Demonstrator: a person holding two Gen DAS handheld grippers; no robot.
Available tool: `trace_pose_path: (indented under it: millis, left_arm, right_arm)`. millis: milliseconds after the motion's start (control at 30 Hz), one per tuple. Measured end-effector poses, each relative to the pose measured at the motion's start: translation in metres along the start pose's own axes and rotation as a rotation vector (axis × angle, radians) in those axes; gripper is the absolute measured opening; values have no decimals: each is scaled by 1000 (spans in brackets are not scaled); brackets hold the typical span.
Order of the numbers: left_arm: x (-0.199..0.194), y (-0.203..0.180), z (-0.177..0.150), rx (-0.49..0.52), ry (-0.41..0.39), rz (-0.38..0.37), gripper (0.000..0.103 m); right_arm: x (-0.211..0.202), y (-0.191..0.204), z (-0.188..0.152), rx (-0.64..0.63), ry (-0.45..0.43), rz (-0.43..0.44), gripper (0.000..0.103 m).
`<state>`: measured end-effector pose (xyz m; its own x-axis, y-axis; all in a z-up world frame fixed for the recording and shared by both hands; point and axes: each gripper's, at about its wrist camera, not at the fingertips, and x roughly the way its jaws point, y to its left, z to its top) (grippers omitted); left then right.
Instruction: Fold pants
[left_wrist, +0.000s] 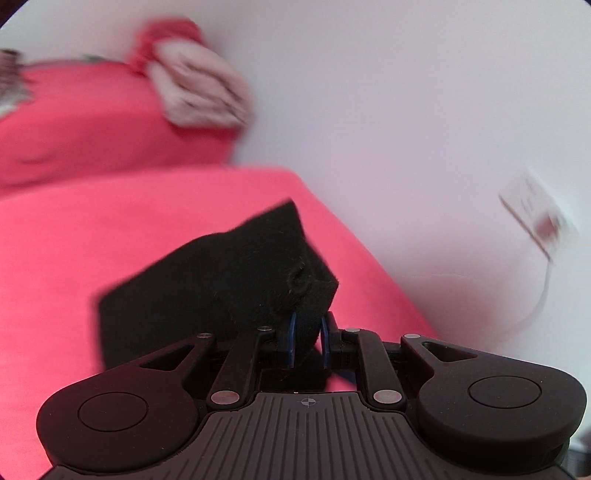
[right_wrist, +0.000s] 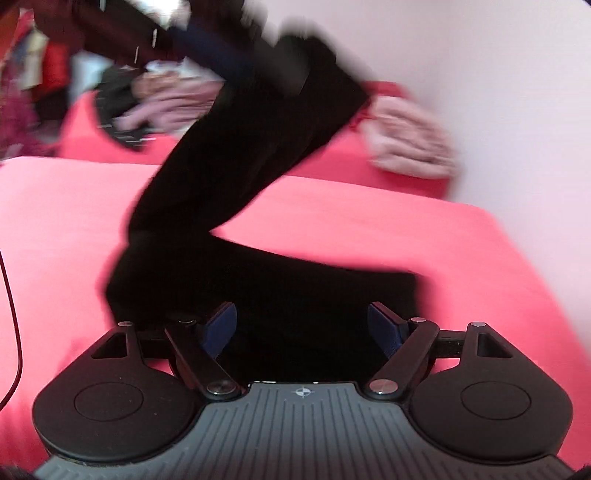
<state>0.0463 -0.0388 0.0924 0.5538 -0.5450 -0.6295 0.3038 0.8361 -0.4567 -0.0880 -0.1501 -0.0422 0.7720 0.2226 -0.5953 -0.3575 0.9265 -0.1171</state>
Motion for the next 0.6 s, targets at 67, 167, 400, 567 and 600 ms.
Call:
trace_pose_path:
  millis: [67, 167, 400, 567, 600]
  left_arm:
    - [39, -11, -8, 24, 74, -42, 69]
    - [92, -24, -23, 74, 162, -91, 49]
    - [96, -34, -35, 224, 224, -62, 98]
    - [37, -16, -35, 236, 149, -2, 103]
    - [27, -11, -35, 225, 136, 27, 103]
  right_arm:
    - [-13, -32, -17, 75, 44, -103, 82]
    - [-26, -71, -39, 198, 87, -213, 82]
    - [-31, -119, -44, 487, 75, -183, 81]
    - [-6, -130, -13, 623, 11, 78, 81]
    - [2, -128, -5, 624, 9, 124, 81]
